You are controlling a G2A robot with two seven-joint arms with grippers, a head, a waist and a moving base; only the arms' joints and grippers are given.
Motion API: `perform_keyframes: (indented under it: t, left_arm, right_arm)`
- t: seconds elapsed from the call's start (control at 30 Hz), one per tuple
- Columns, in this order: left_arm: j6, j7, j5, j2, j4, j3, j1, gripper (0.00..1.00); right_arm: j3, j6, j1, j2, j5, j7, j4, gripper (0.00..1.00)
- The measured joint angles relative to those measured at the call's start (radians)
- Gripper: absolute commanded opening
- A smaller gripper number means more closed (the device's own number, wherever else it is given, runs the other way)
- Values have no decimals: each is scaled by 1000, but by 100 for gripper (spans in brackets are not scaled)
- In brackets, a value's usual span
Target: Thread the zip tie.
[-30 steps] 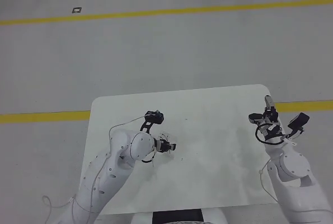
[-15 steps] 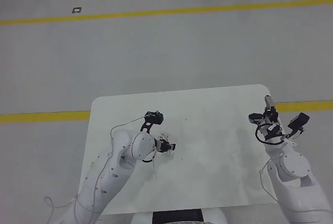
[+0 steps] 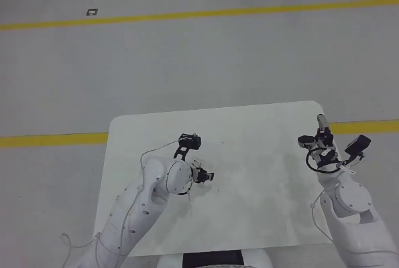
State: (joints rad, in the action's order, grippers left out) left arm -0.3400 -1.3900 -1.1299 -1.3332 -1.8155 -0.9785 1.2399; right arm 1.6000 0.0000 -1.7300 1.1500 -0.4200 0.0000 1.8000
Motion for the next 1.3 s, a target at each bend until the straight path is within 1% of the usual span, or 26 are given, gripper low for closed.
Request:
perform_keyframes:
  t: [0.2, 0.23, 0.27, 0.3, 0.4, 0.43, 0.7, 0.77, 0.8, 0.9, 1.0, 1.3]
  left_arm:
    - [0, 4, 3, -1, 5, -4, 3, 100]
    - [0, 16, 8, -3, 15, -17, 11, 100]
    - [0, 30, 12, -8, 28, -40, 21, 100]
    - [0, 31, 14, -13, 33, -55, 26, 100]
    - [0, 3, -6, -32, 38, -96, 36, 100]
    - [0, -1, -8, -35, 37, -102, 37, 100]
    - [3, 6, -2, -35, 37, -100, 39, 100]
    - [15, 33, 34, -36, 42, -98, 45, 100]
    - [17, 37, 51, -36, 44, -98, 45, 100]
    - [14, 26, 98, -37, 55, -95, 34, 100]
    - [17, 22, 98, -36, 62, -83, 20, 100]
    - [21, 26, 98, -36, 62, -81, 20, 100]
  right_arm:
    - [0, 0, 0, 0, 0, 0, 0, 100]
    - [0, 0, 0, 0, 0, 0, 0, 100]
    - [0, 0, 0, 0, 0, 0, 0, 100]
    - [0, 0, 0, 0, 0, 0, 0, 100]
    - [0, 0, 0, 0, 0, 0, 0, 100]
    - [0, 0, 0, 0, 0, 0, 0, 100]
    - [0, 0, 0, 0, 0, 0, 0, 100]
    - [0, 0, 0, 0, 0, 0, 0, 100]
    - [0, 0, 0, 0, 0, 0, 0, 100]
    - [0, 0, 0, 0, 0, 0, 0, 100]
    - [0, 0, 0, 0, 0, 0, 0, 100]
    - [0, 0, 0, 0, 0, 0, 0, 100]
